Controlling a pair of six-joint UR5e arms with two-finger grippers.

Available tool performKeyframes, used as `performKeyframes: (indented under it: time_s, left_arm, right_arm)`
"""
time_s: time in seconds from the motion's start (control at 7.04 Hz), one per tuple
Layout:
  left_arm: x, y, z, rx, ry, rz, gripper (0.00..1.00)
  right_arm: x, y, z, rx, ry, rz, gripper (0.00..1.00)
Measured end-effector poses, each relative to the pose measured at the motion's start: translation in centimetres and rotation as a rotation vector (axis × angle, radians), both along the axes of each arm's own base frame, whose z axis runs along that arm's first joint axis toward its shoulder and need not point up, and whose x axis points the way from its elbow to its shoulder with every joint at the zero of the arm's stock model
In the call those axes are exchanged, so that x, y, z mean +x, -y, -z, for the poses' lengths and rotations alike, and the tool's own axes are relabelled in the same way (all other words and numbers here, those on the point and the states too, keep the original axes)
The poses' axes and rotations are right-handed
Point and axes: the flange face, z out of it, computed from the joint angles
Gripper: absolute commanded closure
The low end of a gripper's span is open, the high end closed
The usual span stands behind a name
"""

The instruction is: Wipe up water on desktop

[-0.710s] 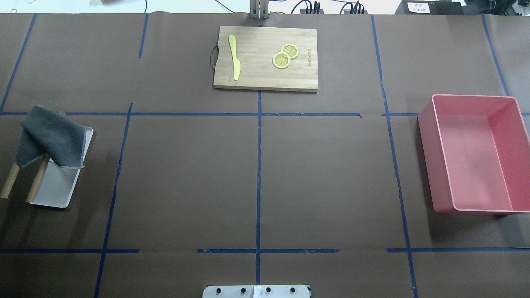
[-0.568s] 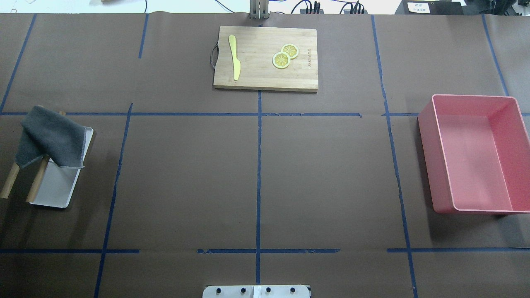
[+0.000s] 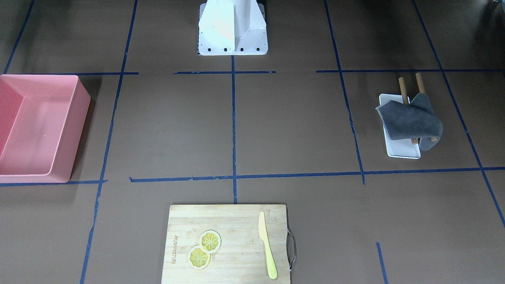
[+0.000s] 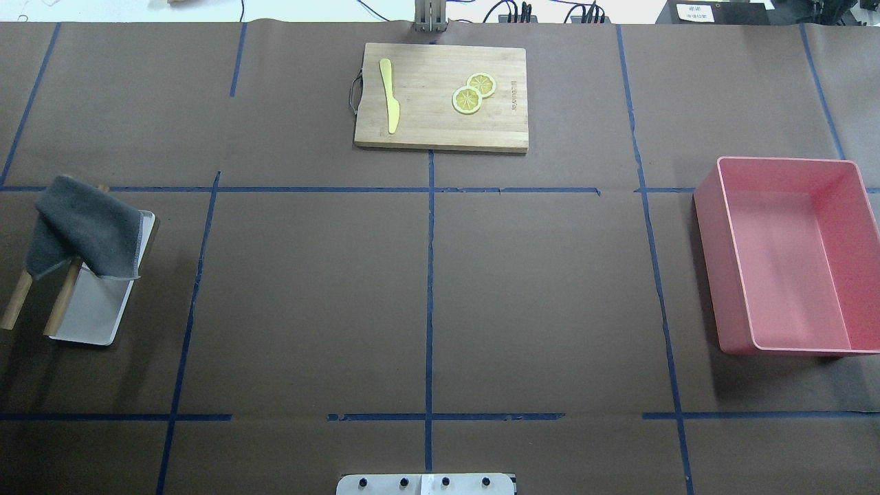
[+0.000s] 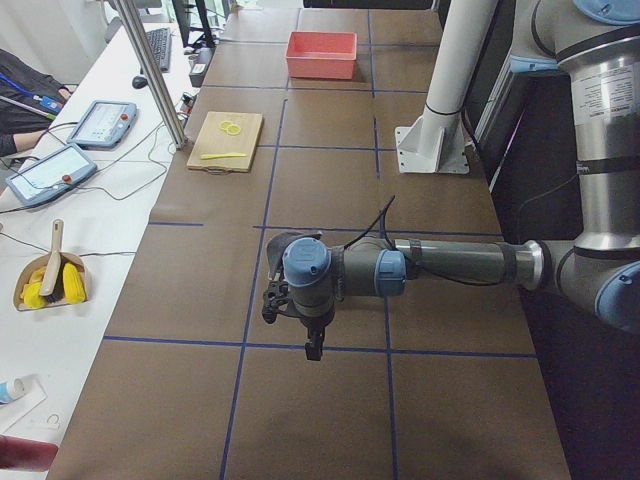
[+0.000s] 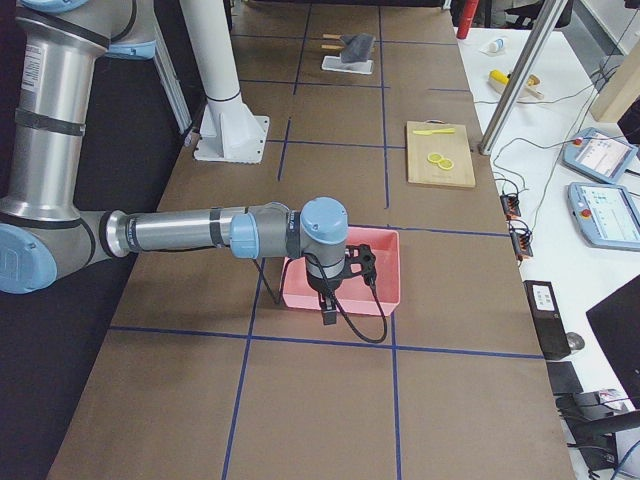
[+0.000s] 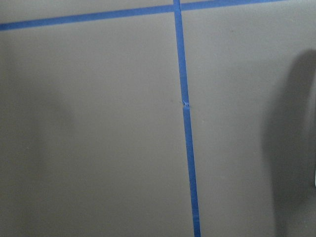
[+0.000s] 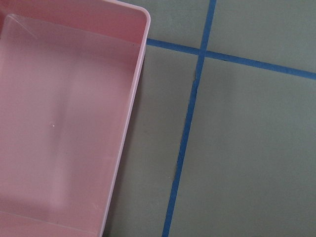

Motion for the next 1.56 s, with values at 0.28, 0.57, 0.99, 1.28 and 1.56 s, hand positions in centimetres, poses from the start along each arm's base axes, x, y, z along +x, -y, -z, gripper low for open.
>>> performKeyframes:
  time_s: [0.28, 0.57, 0.99, 1.28, 1.56]
  left_arm:
    - [0.1, 3.8, 3.0, 0.093, 0.009, 0.002, 0.0]
    - [0.3, 6.5, 6.2, 0.146, -0.011, 0.027, 0.0]
    - [2.2, 7.5, 9.2, 0.2, -0.044, 0.059, 0.0]
    - [8.2, 7.5, 11.5, 0.143, -0.085, 0.056, 0.0]
    - [13.6, 6.9, 14.9, 0.083, -0.076, 0.101, 0.0]
  right_arm:
    - [0.0, 0.4, 0.3, 0.005, 0.0, -0.003, 0.0]
    - [0.0, 0.5, 0.4, 0.006, -0.001, -0.004, 0.0]
    - [0.0, 0.5, 0.3, 0.005, -0.002, -0.003, 0.0]
    - [0.0, 0.4, 0.2, 0.004, -0.003, -0.003, 0.0]
    - [0.0, 0.4, 0.1, 0.002, -0.003, -0.003, 0.0]
